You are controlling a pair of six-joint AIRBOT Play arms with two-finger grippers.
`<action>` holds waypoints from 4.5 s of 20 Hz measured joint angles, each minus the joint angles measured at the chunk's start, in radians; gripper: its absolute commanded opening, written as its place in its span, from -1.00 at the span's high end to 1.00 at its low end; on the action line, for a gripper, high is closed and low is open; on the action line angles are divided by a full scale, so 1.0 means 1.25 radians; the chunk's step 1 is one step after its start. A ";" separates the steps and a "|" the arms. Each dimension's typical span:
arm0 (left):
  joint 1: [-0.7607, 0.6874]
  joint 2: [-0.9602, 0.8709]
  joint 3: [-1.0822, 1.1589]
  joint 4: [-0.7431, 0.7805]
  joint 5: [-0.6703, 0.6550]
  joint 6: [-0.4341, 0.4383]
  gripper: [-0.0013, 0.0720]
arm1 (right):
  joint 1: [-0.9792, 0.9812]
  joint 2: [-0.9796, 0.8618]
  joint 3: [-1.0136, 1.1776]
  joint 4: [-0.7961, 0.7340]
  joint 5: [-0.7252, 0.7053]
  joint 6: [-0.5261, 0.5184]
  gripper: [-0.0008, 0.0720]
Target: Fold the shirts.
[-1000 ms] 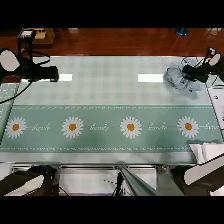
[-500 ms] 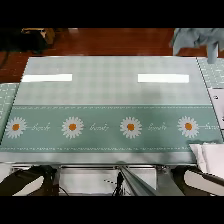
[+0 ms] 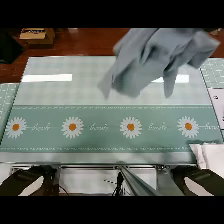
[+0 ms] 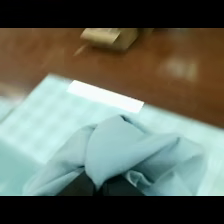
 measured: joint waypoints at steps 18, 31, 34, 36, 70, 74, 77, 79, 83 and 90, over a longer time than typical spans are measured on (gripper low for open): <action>0.006 -0.012 -0.587 -0.300 0.204 0.055 -0.51 | 0.196 -0.240 -0.236 -0.324 -0.083 0.104 -0.38; 0.199 -0.237 -0.738 -0.697 0.332 0.325 -0.53 | -0.292 -0.153 -0.296 -0.105 0.031 -0.015 -0.38; 0.197 -0.338 -0.687 -0.759 0.351 0.367 -0.53 | -0.311 -0.152 -0.304 -0.056 0.057 -0.040 -0.38; 0.189 -0.398 -0.641 -0.776 0.359 0.380 -0.52 | -0.316 -0.152 -0.306 -0.032 0.067 -0.049 -0.38; 0.174 -0.545 -0.430 -0.802 0.186 0.413 0.91 | 0.041 -0.355 -0.701 0.507 -0.512 -0.211 0.60; 0.175 -0.535 -0.426 -0.801 0.186 0.418 0.92 | 0.062 -0.356 -0.702 0.558 -0.571 -0.227 0.93; 0.185 -0.484 -0.389 -0.801 0.186 0.428 0.92 | 0.036 -0.309 -0.703 0.571 -0.562 -0.277 0.93; 0.201 -0.424 -0.335 -0.801 0.185 0.432 0.92 | -0.005 -0.241 -0.702 0.569 -0.540 -0.303 0.93; 0.242 -0.280 -0.176 -0.803 0.180 0.428 0.92 | -0.115 -0.042 -0.659 0.555 -0.483 -0.318 0.93; 0.249 -0.090 0.081 -0.858 0.188 0.371 0.92 | -0.204 0.189 -0.352 0.506 -0.356 -0.211 0.93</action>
